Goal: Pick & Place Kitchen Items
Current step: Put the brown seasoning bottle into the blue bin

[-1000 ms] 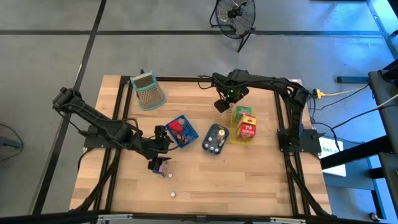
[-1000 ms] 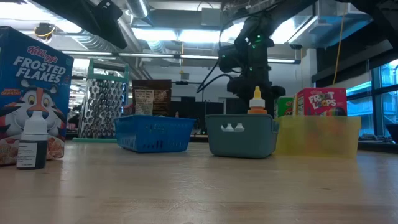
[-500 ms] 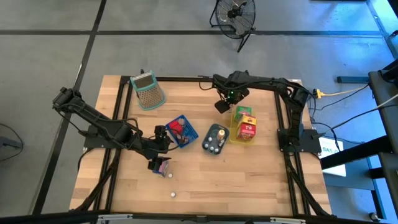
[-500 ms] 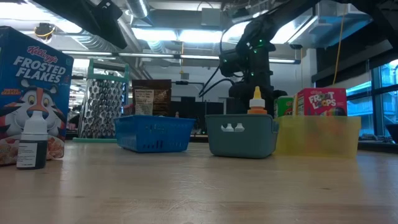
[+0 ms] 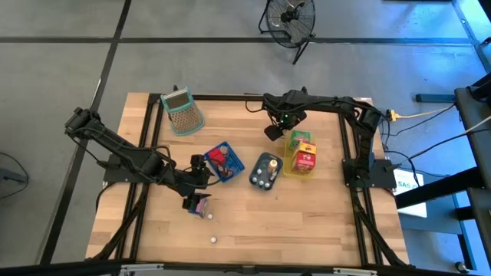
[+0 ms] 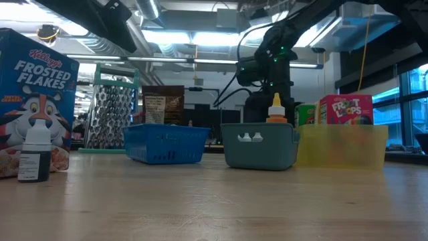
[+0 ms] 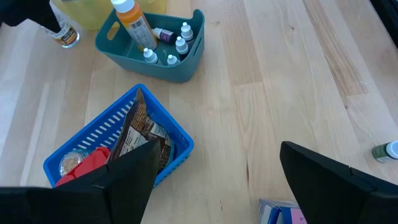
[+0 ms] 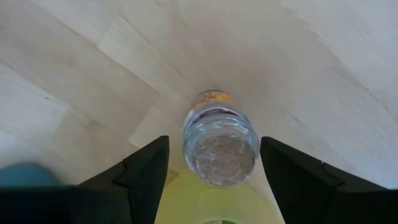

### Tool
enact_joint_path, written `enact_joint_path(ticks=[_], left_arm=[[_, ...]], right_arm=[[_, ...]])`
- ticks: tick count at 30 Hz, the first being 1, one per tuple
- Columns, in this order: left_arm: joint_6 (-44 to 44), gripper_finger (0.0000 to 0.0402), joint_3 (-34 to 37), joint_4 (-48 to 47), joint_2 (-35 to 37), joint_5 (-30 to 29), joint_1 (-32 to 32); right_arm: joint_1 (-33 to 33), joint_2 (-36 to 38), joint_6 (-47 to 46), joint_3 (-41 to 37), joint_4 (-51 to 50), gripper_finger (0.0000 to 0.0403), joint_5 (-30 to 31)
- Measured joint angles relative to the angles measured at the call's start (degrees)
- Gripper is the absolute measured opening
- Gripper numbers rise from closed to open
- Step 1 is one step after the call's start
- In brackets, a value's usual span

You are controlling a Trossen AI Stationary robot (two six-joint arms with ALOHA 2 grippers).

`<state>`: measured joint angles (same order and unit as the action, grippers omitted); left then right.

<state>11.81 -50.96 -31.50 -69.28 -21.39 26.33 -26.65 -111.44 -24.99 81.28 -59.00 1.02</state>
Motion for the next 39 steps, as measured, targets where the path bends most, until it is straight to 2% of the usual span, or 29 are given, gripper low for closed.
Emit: enact_joint_path(ticks=[9, 21, 31, 35, 39], left_arm=[[0.0, 0.0329, 0.0, 0.0, 0.0, -0.1, 0.0], [0.0, 0.0329, 0.0, 0.0, 0.0, -0.1, 0.0], [-0.3, 0.0329, 0.0, 0.0, 0.0, 0.3, 0.0], [-0.6, 0.0329, 0.0, 0.1, 0.0, -2.0, 0.0], [-0.6, 0.0329, 0.0, 0.1, 0.0, -3.4, 0.0]], right_arm=[[0.0, 0.0, -1.1, 0.0, -1.4, 0.0252, -0.2], [0.0, 0.0, -1.6, 0.1, -1.4, 0.0179, -0.2], [0.0, 0.2, -0.4, 0.3, -2.2, 0.0172, 0.7], [0.0, 0.0, -0.1, 2.3, -5.0, 0.0167, 3.2], [0.3, 0.0, 0.2, 4.5, -6.3, 0.0158, 3.0]])
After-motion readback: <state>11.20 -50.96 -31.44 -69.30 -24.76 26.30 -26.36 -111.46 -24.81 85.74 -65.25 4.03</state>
